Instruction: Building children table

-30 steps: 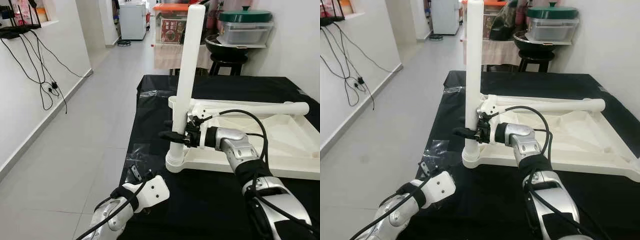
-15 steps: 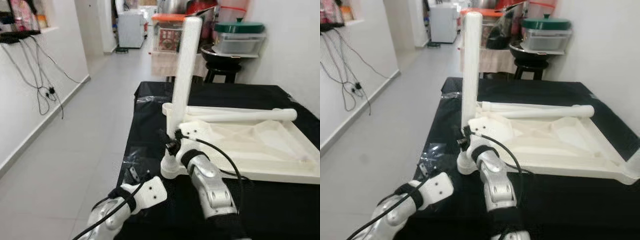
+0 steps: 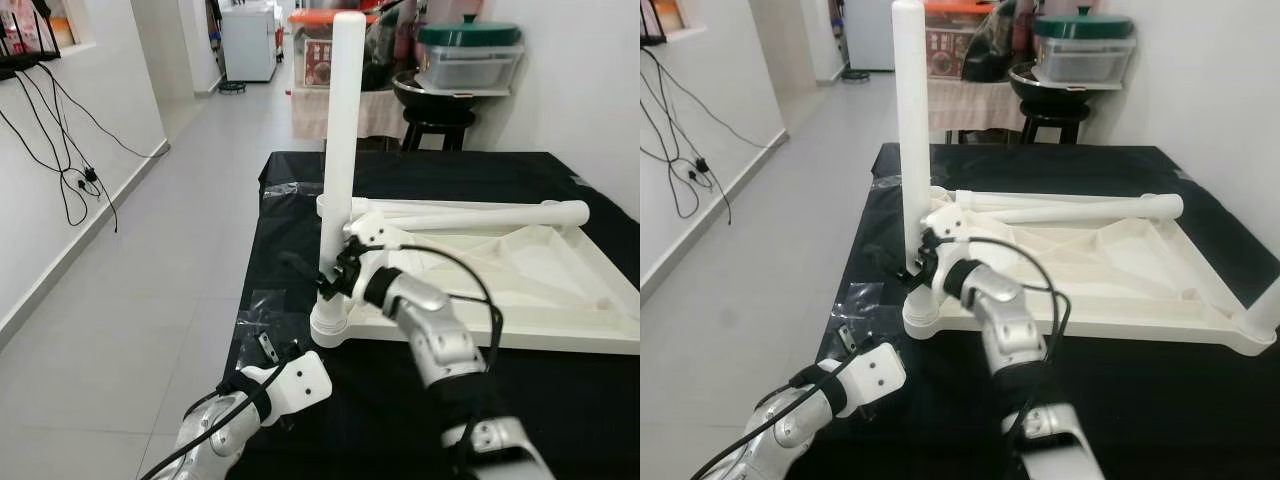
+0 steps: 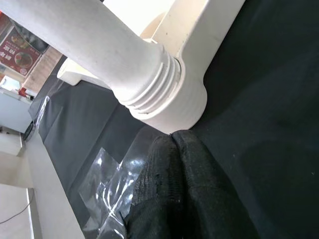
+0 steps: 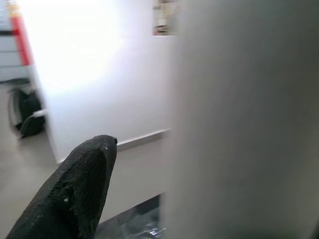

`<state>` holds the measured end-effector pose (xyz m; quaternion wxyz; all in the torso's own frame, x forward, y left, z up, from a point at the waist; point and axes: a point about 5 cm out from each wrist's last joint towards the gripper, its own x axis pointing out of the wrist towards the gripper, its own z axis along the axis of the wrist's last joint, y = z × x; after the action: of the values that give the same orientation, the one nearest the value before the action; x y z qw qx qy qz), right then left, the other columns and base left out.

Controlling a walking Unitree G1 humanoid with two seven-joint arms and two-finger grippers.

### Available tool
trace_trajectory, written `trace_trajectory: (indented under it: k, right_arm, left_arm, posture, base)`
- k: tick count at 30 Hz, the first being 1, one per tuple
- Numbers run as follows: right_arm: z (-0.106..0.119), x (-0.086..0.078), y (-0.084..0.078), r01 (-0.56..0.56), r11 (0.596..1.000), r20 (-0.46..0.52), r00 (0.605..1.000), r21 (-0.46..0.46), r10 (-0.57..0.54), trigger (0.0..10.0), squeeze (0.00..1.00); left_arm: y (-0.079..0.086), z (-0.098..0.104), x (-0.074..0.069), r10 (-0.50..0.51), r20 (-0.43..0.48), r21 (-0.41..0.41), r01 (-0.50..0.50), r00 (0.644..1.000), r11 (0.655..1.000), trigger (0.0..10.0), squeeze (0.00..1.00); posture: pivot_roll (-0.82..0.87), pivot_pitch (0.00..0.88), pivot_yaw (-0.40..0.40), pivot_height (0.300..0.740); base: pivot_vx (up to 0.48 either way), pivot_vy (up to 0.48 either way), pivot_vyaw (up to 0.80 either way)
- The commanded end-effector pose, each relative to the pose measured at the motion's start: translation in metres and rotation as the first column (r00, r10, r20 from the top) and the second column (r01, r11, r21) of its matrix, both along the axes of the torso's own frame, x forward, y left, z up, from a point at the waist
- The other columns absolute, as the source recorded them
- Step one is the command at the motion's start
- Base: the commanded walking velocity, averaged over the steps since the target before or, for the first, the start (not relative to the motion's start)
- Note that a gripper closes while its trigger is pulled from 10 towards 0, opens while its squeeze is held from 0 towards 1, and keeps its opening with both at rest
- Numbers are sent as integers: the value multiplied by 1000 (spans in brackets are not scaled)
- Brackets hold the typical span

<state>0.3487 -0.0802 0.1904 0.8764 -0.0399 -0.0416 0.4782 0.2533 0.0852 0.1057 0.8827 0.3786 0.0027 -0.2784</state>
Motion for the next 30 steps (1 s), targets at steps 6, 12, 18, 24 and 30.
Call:
trace_trajectory:
  k: [6, 12, 18, 24, 30]
  right_arm:
    - [-14, -9, 19, -326, 942, -52, 945, -79, 323, 10000, 0]
    - [-20, 1, 16, -313, 947, -110, 946, -64, 305, 10000, 0]
    - [-21, -1, 11, -379, 925, -120, 919, -6, 375, 0, 0]
    - [-24, 0, 9, -339, 940, -113, 933, 37, 341, 0, 0]
    - [-33, 2, 16, -107, 994, -88, 990, 13, 108, 0, 0]
  left_arm:
    - [9, -5, 0, 6, -15, 10, -6, 1000, 1000, 10000, 0]
    - [11, -6, 1, 7, -19, 10, -7, 1000, 1000, 10000, 0]
    - [12, -8, 0, 6, -20, 8, -6, 1000, 1000, 10000, 0]
    - [12, -13, -3, 8, -28, 5, -8, 1000, 1000, 10000, 0]
    - [14, -19, -6, 14, -50, -1, -14, 999, 1000, 10000, 0]
  posture:
    - [32, 0, 32, 740]
    - [21, 0, 45, 740]
    - [18, 0, 43, 740]
    - [14, 0, 39, 740]
    - [2, 0, 28, 740]
  base:
    - [0, 0, 0]
    - [0, 0, 0]
    - [0, 0, 0]
    - [0, 0, 0]
    - [0, 0, 0]
